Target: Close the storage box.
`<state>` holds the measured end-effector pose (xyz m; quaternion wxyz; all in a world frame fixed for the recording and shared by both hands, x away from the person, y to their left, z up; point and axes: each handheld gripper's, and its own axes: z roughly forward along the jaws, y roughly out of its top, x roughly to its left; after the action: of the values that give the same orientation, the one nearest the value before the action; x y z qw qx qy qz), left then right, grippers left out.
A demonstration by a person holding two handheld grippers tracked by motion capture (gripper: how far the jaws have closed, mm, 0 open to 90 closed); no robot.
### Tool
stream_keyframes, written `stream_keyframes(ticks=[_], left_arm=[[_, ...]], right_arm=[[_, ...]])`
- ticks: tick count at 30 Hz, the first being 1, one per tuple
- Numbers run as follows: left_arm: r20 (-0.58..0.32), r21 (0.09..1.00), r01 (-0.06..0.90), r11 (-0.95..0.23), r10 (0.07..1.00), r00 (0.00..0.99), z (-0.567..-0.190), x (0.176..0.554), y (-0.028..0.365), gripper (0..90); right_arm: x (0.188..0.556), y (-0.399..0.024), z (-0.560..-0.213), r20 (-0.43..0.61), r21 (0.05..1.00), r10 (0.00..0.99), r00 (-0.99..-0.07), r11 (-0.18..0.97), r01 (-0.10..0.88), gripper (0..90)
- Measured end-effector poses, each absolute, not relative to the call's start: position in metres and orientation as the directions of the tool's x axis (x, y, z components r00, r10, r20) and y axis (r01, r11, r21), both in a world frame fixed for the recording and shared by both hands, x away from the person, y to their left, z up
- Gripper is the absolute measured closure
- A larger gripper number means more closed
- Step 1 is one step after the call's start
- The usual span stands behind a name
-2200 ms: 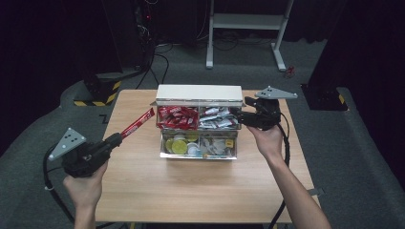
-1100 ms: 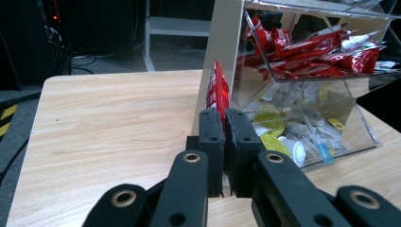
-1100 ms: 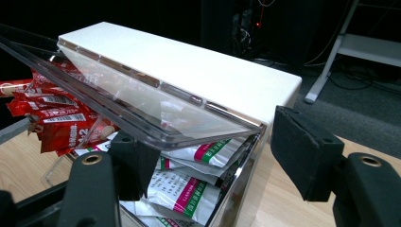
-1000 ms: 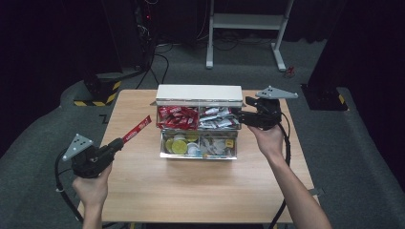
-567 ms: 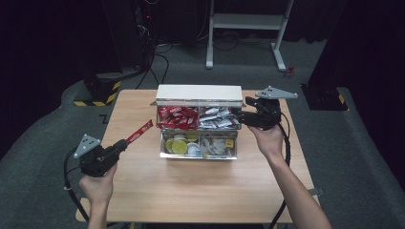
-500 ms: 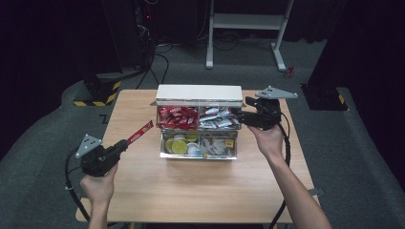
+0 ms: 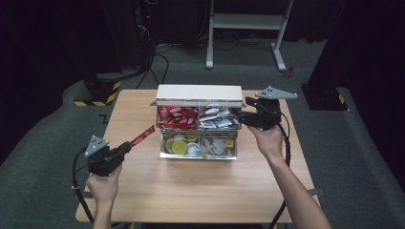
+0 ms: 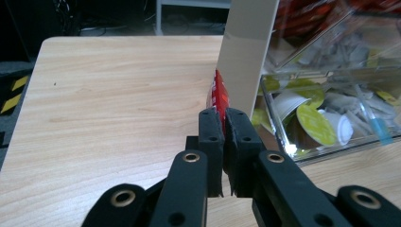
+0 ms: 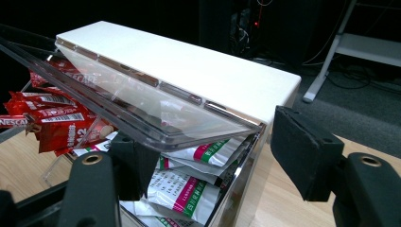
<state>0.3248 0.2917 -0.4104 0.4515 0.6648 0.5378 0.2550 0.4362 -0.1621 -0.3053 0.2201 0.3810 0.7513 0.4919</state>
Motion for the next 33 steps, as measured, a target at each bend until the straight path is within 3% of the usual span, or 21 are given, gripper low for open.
stream_keyframes(ticks=[33], left_arm=[[-0.141,0.838,0.546,-0.011,0.961,0.236,-0.471,0.348,0.282,85.3]], right_arm=[[0.434,-0.16,-0.305,0.033,0.906,0.799,-0.6,0.231,0.356,34.3]])
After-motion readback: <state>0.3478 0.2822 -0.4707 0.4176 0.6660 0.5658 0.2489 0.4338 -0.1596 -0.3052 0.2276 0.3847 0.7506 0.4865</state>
